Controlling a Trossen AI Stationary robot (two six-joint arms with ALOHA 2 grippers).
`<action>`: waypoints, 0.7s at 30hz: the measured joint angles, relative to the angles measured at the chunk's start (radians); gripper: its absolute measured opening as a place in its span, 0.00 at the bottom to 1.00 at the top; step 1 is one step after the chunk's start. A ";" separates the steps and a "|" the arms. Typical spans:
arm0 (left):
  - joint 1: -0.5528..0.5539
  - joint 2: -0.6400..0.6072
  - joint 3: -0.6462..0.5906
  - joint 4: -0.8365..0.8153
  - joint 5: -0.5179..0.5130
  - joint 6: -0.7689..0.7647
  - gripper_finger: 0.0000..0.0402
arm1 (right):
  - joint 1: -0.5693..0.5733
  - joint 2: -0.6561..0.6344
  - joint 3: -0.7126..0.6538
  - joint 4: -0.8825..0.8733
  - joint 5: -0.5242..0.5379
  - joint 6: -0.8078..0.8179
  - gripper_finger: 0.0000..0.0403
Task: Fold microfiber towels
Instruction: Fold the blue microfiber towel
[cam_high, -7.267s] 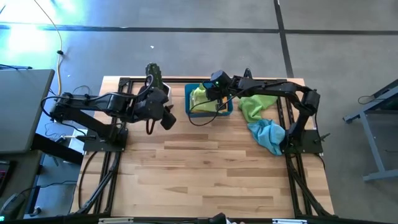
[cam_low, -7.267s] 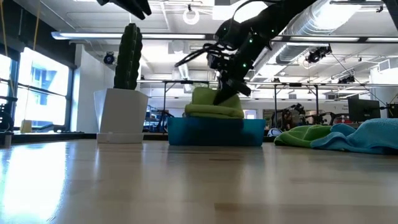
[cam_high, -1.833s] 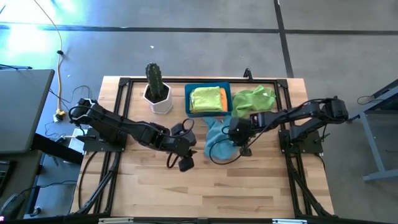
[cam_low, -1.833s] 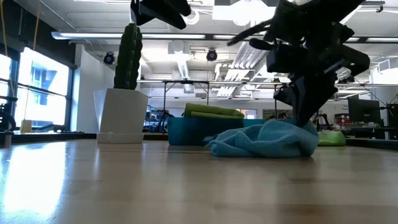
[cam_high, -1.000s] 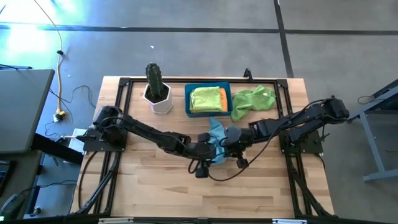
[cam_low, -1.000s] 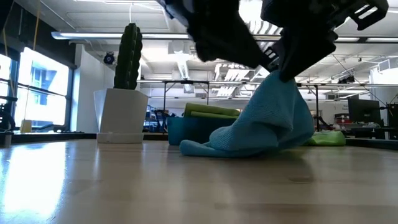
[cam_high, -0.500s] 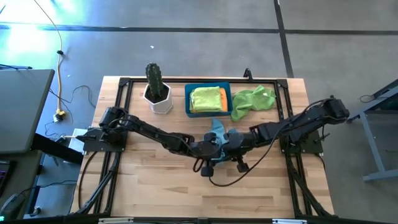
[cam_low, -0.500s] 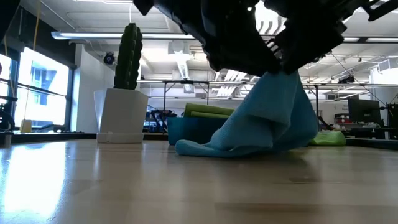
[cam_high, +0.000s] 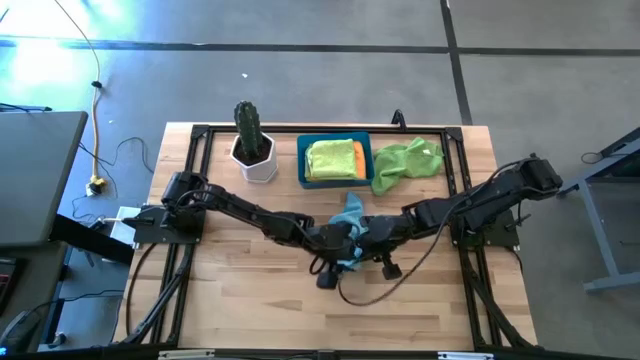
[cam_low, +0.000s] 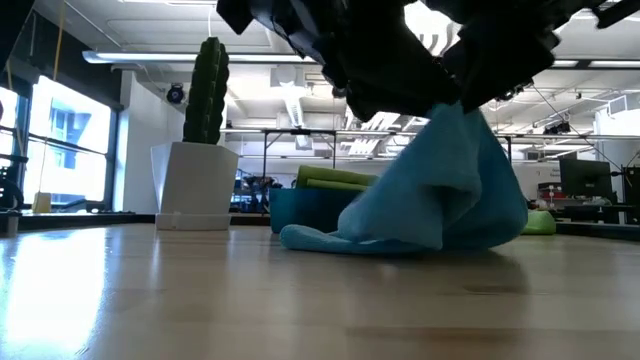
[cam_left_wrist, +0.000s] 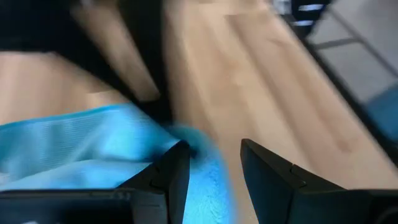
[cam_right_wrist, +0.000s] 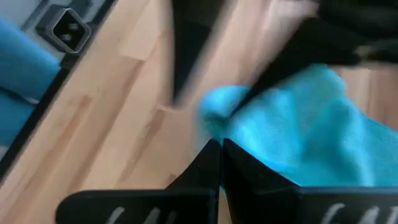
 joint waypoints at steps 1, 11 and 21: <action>-0.001 0.003 0.000 0.000 0.022 -0.001 0.33 | -0.001 0.000 0.000 0.000 0.015 0.000 0.00; -0.007 0.004 0.000 -0.088 0.110 -0.023 0.33 | 0.000 0.000 0.000 -0.037 0.058 0.000 0.00; -0.021 0.004 0.000 -0.209 0.169 -0.061 0.33 | 0.000 0.000 0.000 -0.045 0.061 0.010 0.00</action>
